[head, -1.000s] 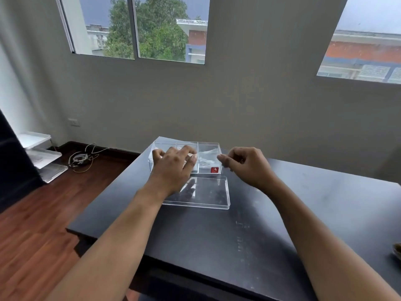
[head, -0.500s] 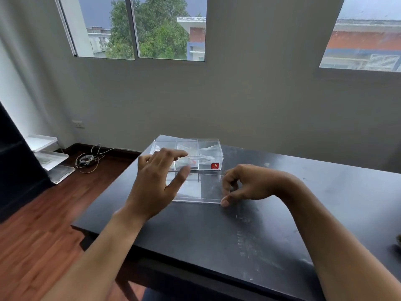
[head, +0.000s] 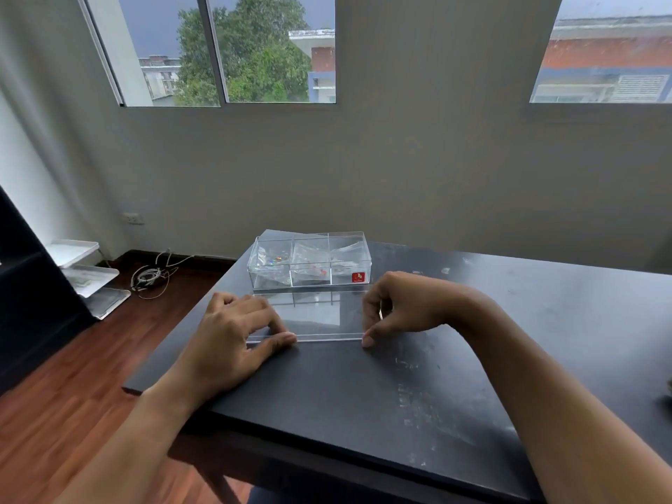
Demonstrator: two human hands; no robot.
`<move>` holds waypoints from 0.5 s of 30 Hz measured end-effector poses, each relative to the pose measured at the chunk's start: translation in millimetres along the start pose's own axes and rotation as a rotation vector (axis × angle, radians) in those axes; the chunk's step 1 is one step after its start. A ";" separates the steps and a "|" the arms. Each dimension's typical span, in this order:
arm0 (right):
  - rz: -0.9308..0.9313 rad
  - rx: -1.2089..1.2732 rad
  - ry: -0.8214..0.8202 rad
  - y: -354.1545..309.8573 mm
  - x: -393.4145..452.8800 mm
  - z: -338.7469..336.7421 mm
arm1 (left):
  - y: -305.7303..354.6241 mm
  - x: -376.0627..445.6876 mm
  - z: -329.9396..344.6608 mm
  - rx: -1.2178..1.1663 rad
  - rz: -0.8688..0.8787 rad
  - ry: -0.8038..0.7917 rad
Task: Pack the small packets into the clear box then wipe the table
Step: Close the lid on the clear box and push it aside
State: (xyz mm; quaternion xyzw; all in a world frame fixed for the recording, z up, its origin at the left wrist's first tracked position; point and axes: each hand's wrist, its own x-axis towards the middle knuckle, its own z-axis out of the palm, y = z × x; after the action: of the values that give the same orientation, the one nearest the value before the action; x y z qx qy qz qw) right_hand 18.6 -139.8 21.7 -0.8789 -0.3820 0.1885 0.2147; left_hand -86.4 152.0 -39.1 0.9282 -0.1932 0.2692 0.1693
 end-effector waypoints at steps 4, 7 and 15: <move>-0.035 0.027 -0.005 -2.5 -3.9 -5.8 | 4.6 1.4 -2.6 0.006 0.036 0.092; -0.058 0.122 0.035 -0.2 -9.8 -12.1 | 5.2 -0.1 -6.3 -0.009 0.017 0.169; -0.114 0.420 0.253 9.7 -18.4 -24.8 | 0.6 3.7 -9.9 -0.181 -0.203 0.260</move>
State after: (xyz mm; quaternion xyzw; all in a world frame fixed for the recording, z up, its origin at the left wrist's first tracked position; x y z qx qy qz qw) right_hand 24.9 -165.4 40.5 -0.8086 -0.3535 0.1401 0.4490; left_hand -88.1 154.6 -29.0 0.8813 -0.0986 0.3500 0.3020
